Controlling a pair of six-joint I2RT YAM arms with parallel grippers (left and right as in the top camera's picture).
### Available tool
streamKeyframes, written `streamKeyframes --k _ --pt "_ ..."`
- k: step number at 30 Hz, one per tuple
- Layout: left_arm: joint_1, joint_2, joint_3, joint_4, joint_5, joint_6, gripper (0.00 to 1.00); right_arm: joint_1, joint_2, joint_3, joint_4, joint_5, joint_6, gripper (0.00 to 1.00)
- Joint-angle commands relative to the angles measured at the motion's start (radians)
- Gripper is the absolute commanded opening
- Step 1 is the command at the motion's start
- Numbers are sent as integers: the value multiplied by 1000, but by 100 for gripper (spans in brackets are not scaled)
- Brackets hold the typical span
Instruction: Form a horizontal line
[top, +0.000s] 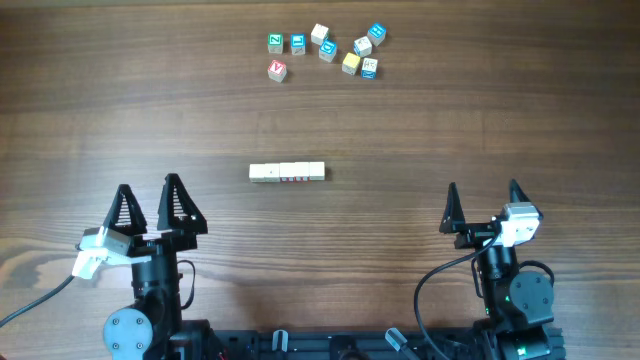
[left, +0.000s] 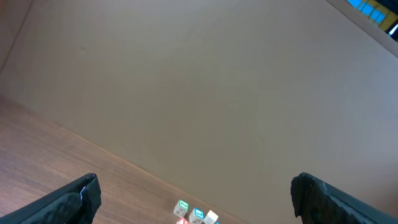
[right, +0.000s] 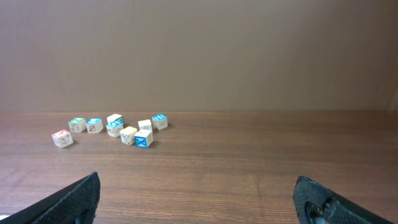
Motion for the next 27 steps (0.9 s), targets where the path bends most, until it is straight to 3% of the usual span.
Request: streamKeyframes --k 1,17,27 --pt "-5 -11 -28 7 -6 -3 100 -5 -10 -1 3 13 -9 100" --pt "-9 -11 -222 3 -6 -3 100 -5 -10 -1 3 13 -9 100" --pt "-9 -11 -226 -93 -6 -2 100 -5 -10 -1 3 13 -9 100"
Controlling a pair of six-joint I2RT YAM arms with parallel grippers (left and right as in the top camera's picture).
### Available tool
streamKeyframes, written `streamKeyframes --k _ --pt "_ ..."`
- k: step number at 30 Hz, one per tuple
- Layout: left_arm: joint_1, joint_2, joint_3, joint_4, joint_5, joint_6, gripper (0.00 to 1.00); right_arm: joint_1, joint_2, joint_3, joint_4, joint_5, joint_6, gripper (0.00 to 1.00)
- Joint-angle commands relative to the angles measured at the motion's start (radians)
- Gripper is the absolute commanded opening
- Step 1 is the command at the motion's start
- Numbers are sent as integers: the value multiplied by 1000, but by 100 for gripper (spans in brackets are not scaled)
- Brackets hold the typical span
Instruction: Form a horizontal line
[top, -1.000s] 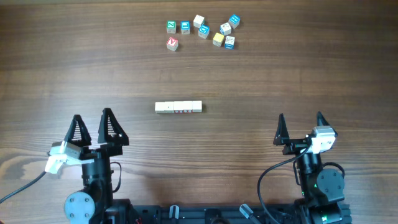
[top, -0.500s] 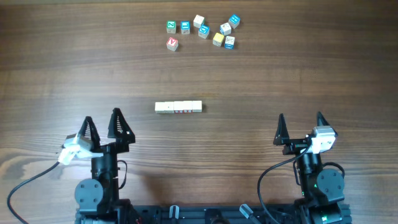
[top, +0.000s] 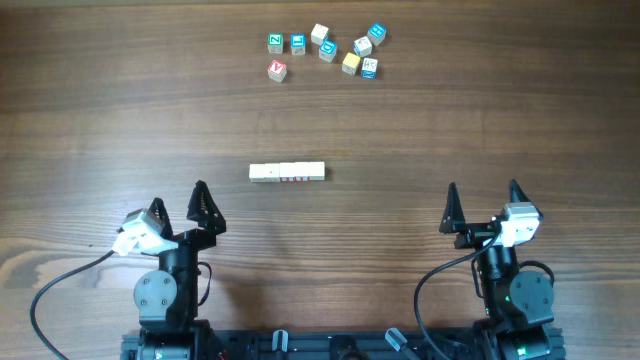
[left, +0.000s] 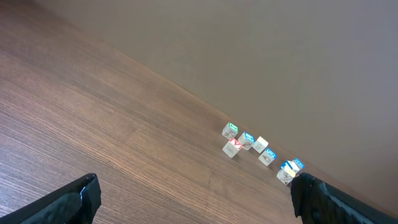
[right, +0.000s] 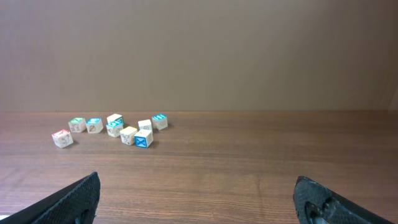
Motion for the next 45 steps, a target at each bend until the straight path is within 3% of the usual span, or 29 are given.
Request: streamKeyframes --k 1,25,36,45 --pt "-5 -10 -6 2 -6 -3 100 -5 -10 -1 3 13 -9 100" --pt "-5 -8 -6 2 -7 -1 100 -5 -10 -1 3 13 -9 100" --pt "-5 -6 -6 1 -6 299 100 -5 -10 -1 3 13 -9 100" --pt "-5 -6 -6 2 -6 314 100 -5 -10 -1 3 13 -10 100"
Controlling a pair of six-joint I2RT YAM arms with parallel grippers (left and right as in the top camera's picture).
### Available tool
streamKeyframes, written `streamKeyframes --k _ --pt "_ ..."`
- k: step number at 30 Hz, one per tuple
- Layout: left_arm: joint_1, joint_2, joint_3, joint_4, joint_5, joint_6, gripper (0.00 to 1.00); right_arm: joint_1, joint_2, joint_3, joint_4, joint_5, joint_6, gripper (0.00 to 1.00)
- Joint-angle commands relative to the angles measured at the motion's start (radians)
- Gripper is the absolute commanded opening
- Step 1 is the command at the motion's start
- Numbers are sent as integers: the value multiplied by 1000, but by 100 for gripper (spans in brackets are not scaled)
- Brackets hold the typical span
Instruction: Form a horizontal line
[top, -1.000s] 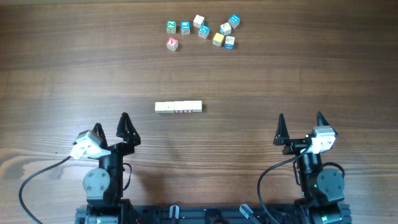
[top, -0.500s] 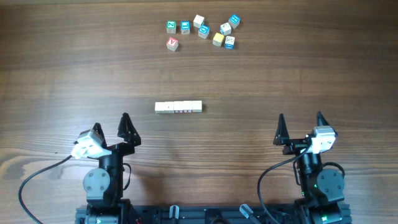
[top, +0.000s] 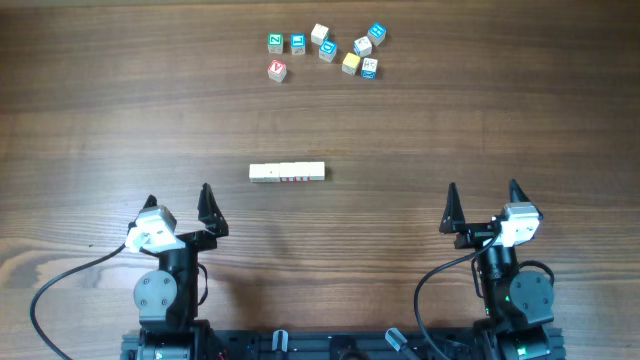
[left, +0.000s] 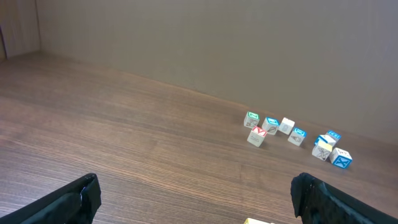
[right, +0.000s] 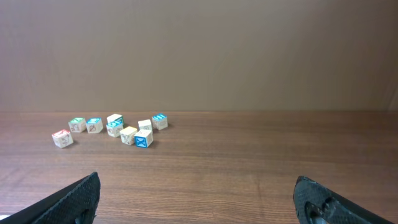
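Note:
A short row of pale cubes (top: 287, 172) lies side by side across the middle of the table; only its near corner (left: 260, 221) shows in the left wrist view. A loose cluster of lettered cubes (top: 325, 47) (left: 292, 134) (right: 115, 129) sits at the far edge. My left gripper (top: 178, 199) (left: 196, 198) stands open and empty near the front left, well short of the row. My right gripper (top: 482, 198) (right: 198, 198) is open and empty at the front right.
The wooden table (top: 480, 110) runs to a plain brown wall (right: 199, 50) behind the cluster. Black cables (top: 60, 290) trail from both arm bases at the front edge.
My left gripper has turned to face straight ahead and shifted slightly left. The cluster now sits higher and more level in its wrist view. The right arm and all cubes are unchanged.
At first my left gripper sat further left and its camera pointed up at the wall. Then it stood nearer the centre, tilted, with the table and cluster in view. Now it is level. The right arm and the cubes stayed put throughout.

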Motion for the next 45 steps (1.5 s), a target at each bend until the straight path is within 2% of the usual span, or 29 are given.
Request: streamKeyframes --k 1,45 --pt "-5 -6 -6 1 -6 23 100 -5 -10 -1 3 13 -9 100" --pt "-5 28 -6 0 9 26 100 -5 -10 -1 3 13 -9 100"
